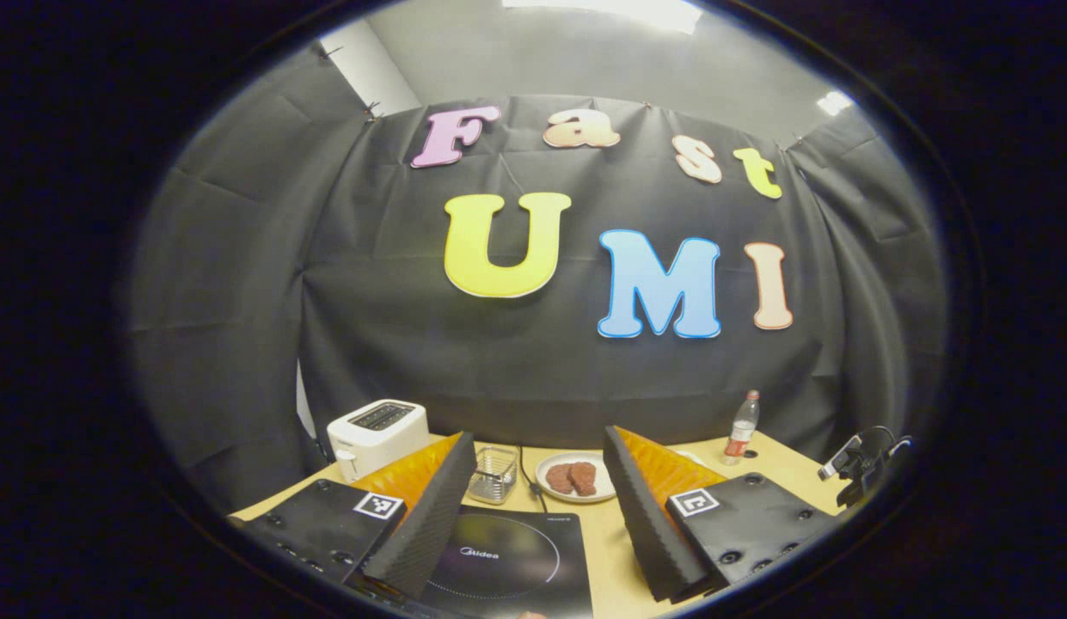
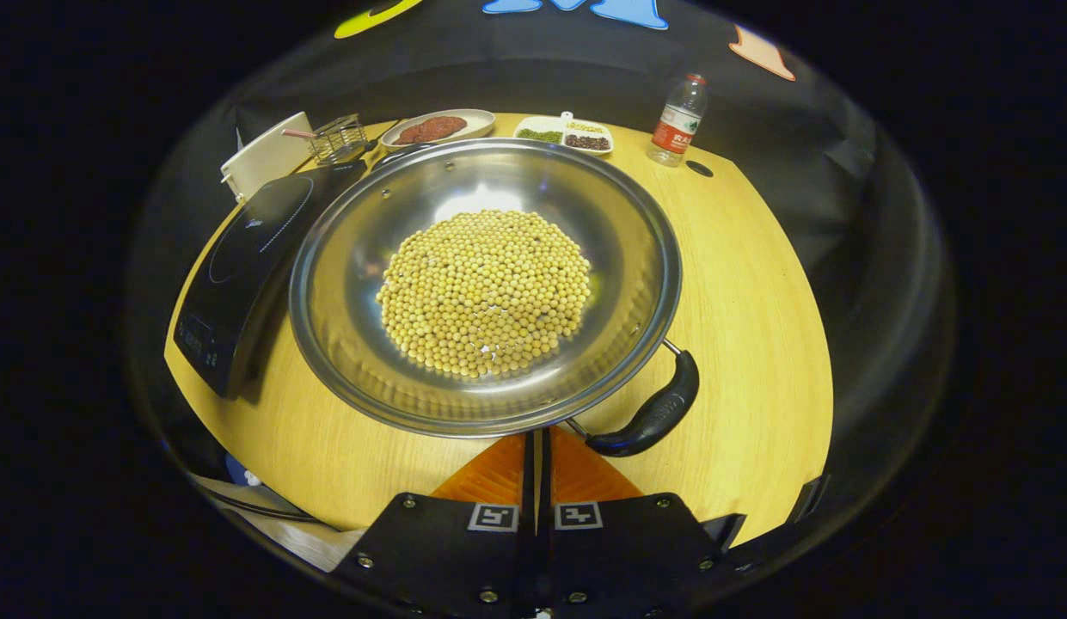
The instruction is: First push the handle of the pot to place it horizontally, then grasp the pot with both hands and set it on the induction cooktop.
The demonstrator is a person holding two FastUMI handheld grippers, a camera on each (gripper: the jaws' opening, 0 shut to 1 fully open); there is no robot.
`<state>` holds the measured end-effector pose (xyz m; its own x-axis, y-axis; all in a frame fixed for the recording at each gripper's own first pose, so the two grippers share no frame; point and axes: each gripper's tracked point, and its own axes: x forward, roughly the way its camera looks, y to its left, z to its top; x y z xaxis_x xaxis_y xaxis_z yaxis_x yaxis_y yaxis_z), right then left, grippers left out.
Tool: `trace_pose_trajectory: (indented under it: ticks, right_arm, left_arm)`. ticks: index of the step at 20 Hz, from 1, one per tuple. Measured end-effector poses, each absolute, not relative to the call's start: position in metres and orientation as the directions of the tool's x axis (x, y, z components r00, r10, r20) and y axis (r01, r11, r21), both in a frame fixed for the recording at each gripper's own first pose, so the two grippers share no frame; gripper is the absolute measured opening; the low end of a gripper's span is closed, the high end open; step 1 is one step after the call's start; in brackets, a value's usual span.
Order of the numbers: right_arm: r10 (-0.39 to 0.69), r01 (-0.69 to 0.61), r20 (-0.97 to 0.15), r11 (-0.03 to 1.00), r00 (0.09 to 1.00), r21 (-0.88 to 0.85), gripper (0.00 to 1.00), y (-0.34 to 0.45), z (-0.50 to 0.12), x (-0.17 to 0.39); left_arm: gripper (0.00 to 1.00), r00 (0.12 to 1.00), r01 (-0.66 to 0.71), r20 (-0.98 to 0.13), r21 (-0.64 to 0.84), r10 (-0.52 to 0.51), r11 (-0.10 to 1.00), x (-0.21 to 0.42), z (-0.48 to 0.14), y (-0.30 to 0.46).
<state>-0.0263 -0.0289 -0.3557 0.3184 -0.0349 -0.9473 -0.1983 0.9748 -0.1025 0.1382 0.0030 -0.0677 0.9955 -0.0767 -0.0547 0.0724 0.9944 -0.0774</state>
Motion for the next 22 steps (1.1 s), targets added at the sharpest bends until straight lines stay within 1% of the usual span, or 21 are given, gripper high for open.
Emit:
trace_pose_trajectory:
  ticks: [2, 5, 7, 9, 10, 11, 12, 13, 17, 19, 21, 22]
  right_arm:
    - [-0.063, -0.183, -0.944, 0.975, 0.324, -0.128, 0.01, -0.042, -0.355, -0.019]
    - [-0.082, -0.173, -0.940, 0.974, 0.332, -0.147, 0.01, -0.058, -0.356, -0.003]
    - [-0.097, -0.177, -0.938, 0.970, 0.334, -0.164, 0.01, -0.071, -0.357, 0.006]
    - [-0.087, -0.181, -0.938, 0.971, 0.336, -0.155, 0.01, -0.080, -0.360, 0.015]
    - [-0.081, -0.182, -0.938, 0.972, 0.337, -0.149, 0.01, -0.084, -0.360, 0.019]
    - [-0.075, -0.183, -0.938, 0.973, 0.338, -0.144, 0.01, -0.089, -0.360, 0.024]
    - [-0.070, -0.185, -0.937, 0.973, 0.341, -0.139, 0.01, -0.094, -0.361, 0.028]
    - [-0.071, -0.186, -0.936, 0.972, 0.345, -0.142, 0.01, -0.099, -0.362, 0.034]
    - [-0.077, -0.186, -0.930, 0.971, 0.361, -0.153, 0.01, -0.119, -0.366, 0.051]
    - [-0.078, -0.201, -0.926, 0.966, 0.370, -0.162, 0.01, -0.121, -0.367, 0.058]
    - [-0.088, -0.225, -0.918, 0.956, 0.387, -0.187, 0.01, -0.122, -0.369, 0.067]
    - [-0.092, -0.239, -0.914, 0.950, 0.396, -0.200, 0.01, -0.121, -0.369, 0.072]
  left_arm:
    - [0.99, 0.995, 0.073, -0.061, -0.075, -0.077, 0.994, 0.144, -0.070, 0.003]
    - [0.99, 0.994, 0.063, -0.081, -0.078, -0.069, 0.995, 0.147, -0.075, -0.002]
    - [0.99, 0.995, 0.045, -0.090, -0.062, -0.051, 0.997, 0.148, -0.077, -0.006]
    - [0.97, 0.996, 0.011, -0.093, -0.050, -0.016, 0.999, 0.149, -0.078, -0.010]
    - [0.99, 0.995, -0.004, -0.100, -0.051, -0.001, 0.999, 0.148, -0.078, -0.013]
    - [0.97, 0.994, -0.017, -0.107, -0.053, 0.011, 0.998, 0.147, -0.080, -0.016]
    - [0.99, 0.994, -0.027, -0.112, -0.051, 0.021, 0.998, 0.145, -0.079, -0.019]
    - [0.97, 0.993, -0.037, -0.114, -0.044, 0.032, 0.998, 0.143, -0.080, -0.022]
    - [0.97, 0.991, -0.065, -0.117, -0.017, 0.062, 0.998, 0.137, -0.078, -0.033]
    - [0.99, 0.990, -0.075, -0.122, -0.013, 0.073, 0.997, 0.136, -0.079, -0.037]
    - [0.97, 0.989, -0.087, -0.124, -0.008, 0.085, 0.996, 0.133, -0.079, -0.039]
    - [0.99, 0.988, -0.092, -0.125, -0.004, 0.091, 0.996, 0.131, -0.078, -0.038]
